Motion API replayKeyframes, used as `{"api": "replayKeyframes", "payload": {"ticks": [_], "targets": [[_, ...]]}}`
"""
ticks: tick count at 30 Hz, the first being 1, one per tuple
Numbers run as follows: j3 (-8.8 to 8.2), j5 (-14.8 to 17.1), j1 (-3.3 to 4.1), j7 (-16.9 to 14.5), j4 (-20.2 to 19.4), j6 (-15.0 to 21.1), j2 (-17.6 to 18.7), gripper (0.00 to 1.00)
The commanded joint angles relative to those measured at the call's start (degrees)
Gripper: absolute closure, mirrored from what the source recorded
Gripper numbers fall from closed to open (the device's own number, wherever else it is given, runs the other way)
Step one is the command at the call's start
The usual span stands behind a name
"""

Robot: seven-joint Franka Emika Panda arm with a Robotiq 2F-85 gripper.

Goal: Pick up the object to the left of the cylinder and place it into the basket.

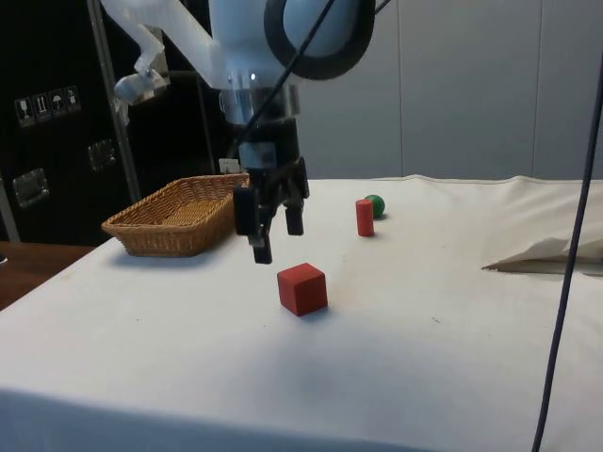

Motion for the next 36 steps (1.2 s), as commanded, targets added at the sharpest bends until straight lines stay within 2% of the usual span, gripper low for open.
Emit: {"api": "replayKeyframes", "payload": {"ticks": [1, 3, 4, 5, 12, 13, 14, 21, 22, 24, 31, 32, 33, 36], "targets": [[0.17, 0.8, -0.06, 0.7, -0.2, 1.0, 0.6, 0.00], [0.23, 0.9, -0.11, 1.9, -0.2, 1.7, 1.4, 0.00], [0.00, 0.1, 0.00, 1.8, 0.0, 0.9, 1.1, 0.00], [0.23, 0.9, -0.11, 2.3, -0.1, 1.8, 1.7, 0.00], [0.34, 0.9, -0.11, 5.8, -0.1, 3.2, 3.8, 0.00], [0.11, 0.1, 0.00, 5.8, 0.0, 2.5, 3.7, 0.00], [0.40, 0.9, -0.11, 6.2, -0.1, 3.4, 4.1, 0.00], [0.57, 1.0, -0.17, 9.6, 0.1, 5.0, 6.4, 0.00], [0.23, 0.1, 0.00, 9.8, 0.1, 4.4, 6.2, 0.00], [0.63, 1.0, -0.23, 10.8, 0.2, 5.6, 7.3, 0.00], [-0.11, 0.5, -0.80, 11.1, -0.5, 6.6, 8.1, 0.00], [-0.17, 0.1, -0.40, 11.7, 0.1, 5.8, 8.3, 0.00], [-0.29, 0.4, -0.80, 11.0, -0.7, 6.6, 8.0, 0.00], [-1.09, 0.3, -0.86, 10.3, -1.5, 6.6, 7.5, 0.00]]}}
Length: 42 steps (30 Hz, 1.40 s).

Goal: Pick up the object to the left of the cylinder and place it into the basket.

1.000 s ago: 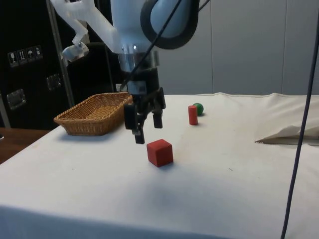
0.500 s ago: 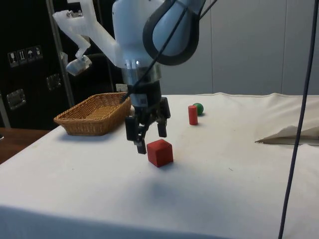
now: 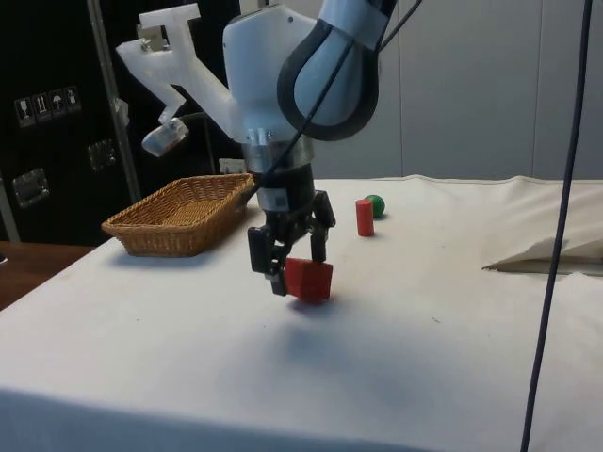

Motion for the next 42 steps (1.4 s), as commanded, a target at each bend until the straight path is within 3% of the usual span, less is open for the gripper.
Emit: {"api": "replayKeyframes", "payload": {"ticks": [1, 15, 21, 22, 23, 24, 27, 33, 34, 42], "targets": [[0.06, 0.4, -0.17, -0.4, -0.6, 0.7, -0.5, 0.00], [0.00, 0.4, -0.17, 0.5, -0.4, 0.1, -0.5, 0.00], [-0.11, -0.1, 0.29, 1.1, 0.1, -0.3, -0.5, 0.00], [0.00, 0.0, 0.00, 0.7, 0.0, -0.2, -0.4, 0.00], [0.06, 0.0, 0.06, 0.8, 0.2, -0.3, -0.5, 0.00], [-0.11, -0.5, 0.57, 1.6, 0.4, -0.9, -0.7, 0.00], [-0.17, -0.9, 0.80, 2.1, 0.6, -1.8, -1.6, 0.00], [0.23, -0.6, 0.40, 1.5, 0.7, -3.6, -3.3, 0.00], [0.00, -1.1, 0.63, 2.0, 0.2, -3.1, -3.3, 0.00], [0.11, -0.6, 0.17, 1.1, -1.9, -0.9, -3.0, 0.00]]}}
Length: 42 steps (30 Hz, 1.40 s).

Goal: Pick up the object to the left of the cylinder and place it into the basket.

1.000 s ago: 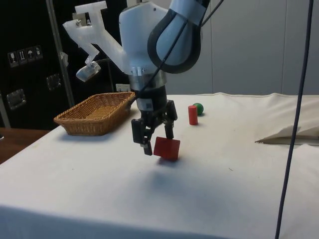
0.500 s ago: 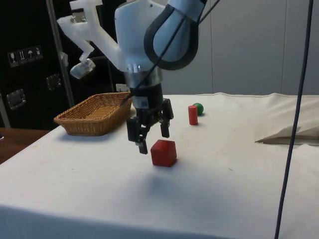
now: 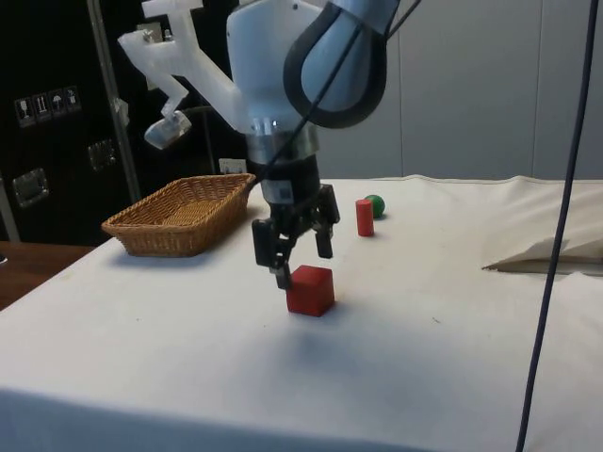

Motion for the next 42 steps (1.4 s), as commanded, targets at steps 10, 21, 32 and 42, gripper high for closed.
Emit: {"api": "replayKeyframes", "payload": {"ticks": [10, 21, 32, 42], "targets": [[0.92, 1.7, -0.63, -1.3, -0.1, 0.6, 0.4, 0.00], [1.55, 3.9, -0.86, -3.0, 0.2, 3.2, 3.3, 0.00], [0.57, 3.0, -0.11, -2.2, 0.3, 3.2, 3.9, 0.26], [0.63, 3.0, -0.06, -2.2, 0.3, 3.2, 3.8, 0.98]]}}
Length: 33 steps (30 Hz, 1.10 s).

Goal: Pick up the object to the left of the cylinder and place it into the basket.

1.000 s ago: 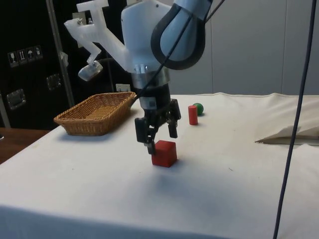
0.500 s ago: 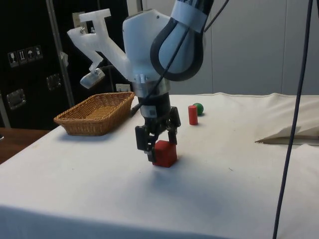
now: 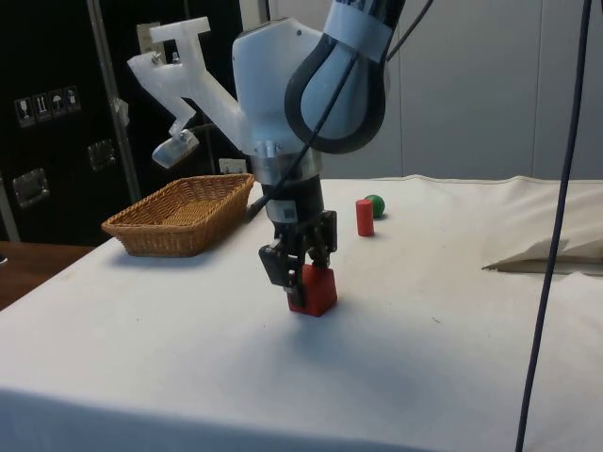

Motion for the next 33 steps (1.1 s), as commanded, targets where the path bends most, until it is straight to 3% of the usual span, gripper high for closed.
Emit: {"api": "replayKeyframes", "payload": {"ticks": [1, 8, 20, 33], "targets": [[0.17, 0.3, -0.11, -0.2, -0.3, 0.2, -0.3, 0.98], [0.00, 0.0, 0.00, 0.0, 0.1, 0.0, -0.1, 0.97], [-1.20, -1.3, 0.06, 0.3, 3.3, -7.4, -3.9, 0.97], [-2.29, -2.0, -0.17, 0.5, 8.5, -12.3, -3.7, 0.97]]}}
